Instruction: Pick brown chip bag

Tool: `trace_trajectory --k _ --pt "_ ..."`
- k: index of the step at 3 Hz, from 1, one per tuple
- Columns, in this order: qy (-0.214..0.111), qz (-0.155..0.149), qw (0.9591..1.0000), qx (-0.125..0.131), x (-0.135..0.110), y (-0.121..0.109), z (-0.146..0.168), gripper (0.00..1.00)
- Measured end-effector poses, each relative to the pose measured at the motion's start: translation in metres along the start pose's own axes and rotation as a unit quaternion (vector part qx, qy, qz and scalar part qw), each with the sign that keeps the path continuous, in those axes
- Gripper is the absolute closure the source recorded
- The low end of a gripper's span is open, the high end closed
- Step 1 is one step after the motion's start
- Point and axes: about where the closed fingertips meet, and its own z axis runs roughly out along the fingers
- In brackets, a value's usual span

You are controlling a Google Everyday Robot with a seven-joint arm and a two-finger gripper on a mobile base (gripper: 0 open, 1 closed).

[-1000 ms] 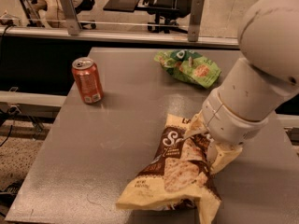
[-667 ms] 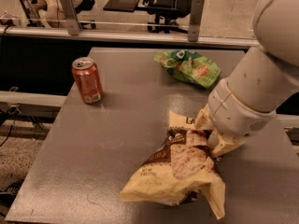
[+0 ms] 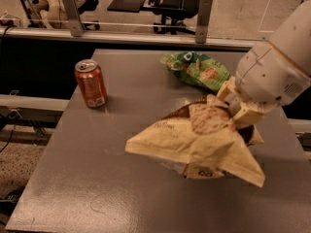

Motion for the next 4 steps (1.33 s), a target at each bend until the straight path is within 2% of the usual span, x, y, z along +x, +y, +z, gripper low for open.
trace_trajectory --k 1,2,3,4 --pt "-0.038 0.011 0.9992 0.005 -0.015 -0.018 -0.03 1.0" --pt "-0.06 0.002 0.9978 0.029 -0.032 -0.033 -0.062 1.0" --pt "-0.066 -0.008 0.9962 0.056 -0.045 -0.037 -0.083 1.0" --pt "-0.069 -0.01 0.995 0.072 -0.05 -0.044 -0.086 1.0"
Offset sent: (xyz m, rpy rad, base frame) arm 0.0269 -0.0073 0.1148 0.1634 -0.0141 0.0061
